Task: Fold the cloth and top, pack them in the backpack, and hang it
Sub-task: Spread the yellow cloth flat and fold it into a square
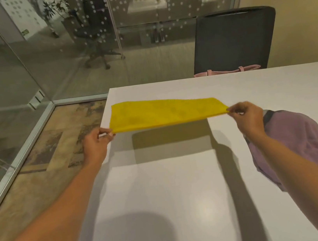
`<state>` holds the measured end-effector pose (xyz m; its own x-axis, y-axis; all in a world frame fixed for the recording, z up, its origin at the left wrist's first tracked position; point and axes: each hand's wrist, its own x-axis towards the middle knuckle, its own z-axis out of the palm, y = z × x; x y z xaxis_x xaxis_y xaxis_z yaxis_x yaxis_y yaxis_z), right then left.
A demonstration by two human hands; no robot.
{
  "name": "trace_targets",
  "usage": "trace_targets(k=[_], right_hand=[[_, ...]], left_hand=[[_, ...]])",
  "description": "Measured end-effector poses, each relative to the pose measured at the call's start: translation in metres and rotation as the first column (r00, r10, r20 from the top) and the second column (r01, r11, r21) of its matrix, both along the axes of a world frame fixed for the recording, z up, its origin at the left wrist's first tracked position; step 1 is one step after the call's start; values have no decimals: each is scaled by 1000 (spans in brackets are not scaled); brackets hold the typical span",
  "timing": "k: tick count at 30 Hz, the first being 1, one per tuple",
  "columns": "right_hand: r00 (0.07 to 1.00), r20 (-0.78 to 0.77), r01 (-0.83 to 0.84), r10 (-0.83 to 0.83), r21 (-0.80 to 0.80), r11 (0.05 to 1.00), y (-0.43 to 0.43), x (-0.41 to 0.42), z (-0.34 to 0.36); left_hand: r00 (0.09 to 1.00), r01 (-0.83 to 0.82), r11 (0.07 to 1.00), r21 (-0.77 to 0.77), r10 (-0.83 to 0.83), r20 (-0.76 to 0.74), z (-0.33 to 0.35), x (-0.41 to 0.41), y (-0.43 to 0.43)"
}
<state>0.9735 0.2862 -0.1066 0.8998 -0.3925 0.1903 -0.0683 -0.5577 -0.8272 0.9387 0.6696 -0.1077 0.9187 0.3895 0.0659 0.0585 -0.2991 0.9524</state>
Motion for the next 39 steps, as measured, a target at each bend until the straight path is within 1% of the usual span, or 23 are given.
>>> trace_targets(k=[3,5,7,9,12,15,18,19,21,23,25,27,29,31,33,34,36,38,39], right_hand=[[983,-172,-87,68,-102,991,-6,-31,-44],[947,-302,-159,111,-140,977,-10,-50,-71],[904,-403,-223,141,-165,961,-12,-65,-91],[880,-453,-259,141,-208,943,-11,-75,-100],[866,-478,-299,145,-264,917,-11,-80,-103],[837,-534,-359,120,-370,857,-13,-82,-103],[860,-510,-302,30,-460,835,-10,-81,-95],[872,-490,-285,13,-484,827,-7,-78,-93],[894,-447,-273,22,-505,819,1,-70,-89],[914,-400,-281,73,-490,825,16,-60,-83],[929,-332,-317,165,-481,817,38,-50,-79],[925,-271,-368,267,-462,807,64,-42,-78],[897,-259,-440,359,-430,789,89,-33,-84],[859,-265,-511,438,-414,753,111,-26,-94],[839,-251,-544,483,-386,745,130,-19,-105],[838,-251,-545,484,-367,754,138,-17,-110],[832,-285,-552,476,-341,761,148,-17,-122],[808,-349,-582,475,-341,739,152,-22,-134],[803,-368,-588,468,-369,720,152,-26,-140]], left_hand=[[982,112,991,73,-99,-160,-43,-27,3],[953,185,973,141,-142,-269,-70,-45,4],[921,230,954,190,-151,-358,-89,-62,5],[916,257,937,235,-159,-367,-99,-72,5],[909,322,899,299,-205,-362,-100,-78,6],[885,389,847,361,-235,-402,-101,-78,12],[883,351,867,353,-181,-433,-94,-79,11],[896,321,869,377,-150,-419,-93,-77,10],[930,257,849,462,-86,-358,-87,-68,2],[955,210,835,509,-63,-291,-81,-56,-12],[963,228,815,533,-109,-245,-79,-44,-31],[962,265,802,536,-179,-208,-82,-33,-54],[949,314,784,536,-250,-191,-90,-26,-77],[926,376,745,551,-325,-193,-102,-19,-95],[917,388,708,590,-364,-166,-116,-10,-108],[906,413,688,597,-376,-194,-120,-7,-113],[883,466,618,633,-370,-288,-128,-6,-121],[875,483,549,682,-315,-367,-138,-9,-123],[876,482,506,715,-289,-386,-141,-12,-123]])
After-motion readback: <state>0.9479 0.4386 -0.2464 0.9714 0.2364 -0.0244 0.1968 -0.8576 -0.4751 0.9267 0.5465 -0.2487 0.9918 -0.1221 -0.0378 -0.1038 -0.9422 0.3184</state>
